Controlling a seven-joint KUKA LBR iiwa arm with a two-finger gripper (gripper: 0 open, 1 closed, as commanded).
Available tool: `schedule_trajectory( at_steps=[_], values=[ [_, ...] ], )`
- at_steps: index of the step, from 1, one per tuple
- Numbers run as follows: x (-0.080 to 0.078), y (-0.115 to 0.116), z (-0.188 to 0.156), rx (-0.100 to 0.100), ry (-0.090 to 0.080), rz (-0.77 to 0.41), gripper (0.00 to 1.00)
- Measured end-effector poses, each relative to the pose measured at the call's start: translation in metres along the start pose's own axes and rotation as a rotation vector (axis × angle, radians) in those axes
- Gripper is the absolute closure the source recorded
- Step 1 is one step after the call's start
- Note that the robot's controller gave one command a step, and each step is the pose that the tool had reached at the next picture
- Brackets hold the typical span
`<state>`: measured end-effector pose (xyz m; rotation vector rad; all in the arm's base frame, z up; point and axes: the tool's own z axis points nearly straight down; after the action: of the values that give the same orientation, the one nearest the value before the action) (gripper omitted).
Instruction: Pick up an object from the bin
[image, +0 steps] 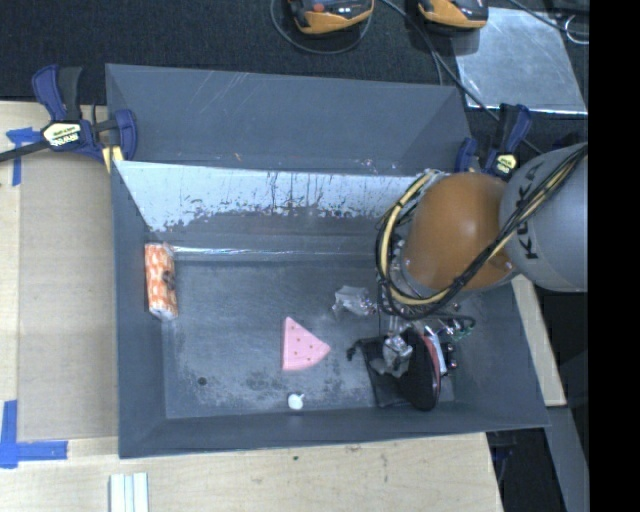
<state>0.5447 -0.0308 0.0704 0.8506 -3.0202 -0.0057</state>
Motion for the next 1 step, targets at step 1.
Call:
schedule_trajectory(
  at_steps=[1],
  values=[
    [0.0182, -0.0018, -0.0684, 0.007, -0.010, 0.228, 0.00]
  ],
)
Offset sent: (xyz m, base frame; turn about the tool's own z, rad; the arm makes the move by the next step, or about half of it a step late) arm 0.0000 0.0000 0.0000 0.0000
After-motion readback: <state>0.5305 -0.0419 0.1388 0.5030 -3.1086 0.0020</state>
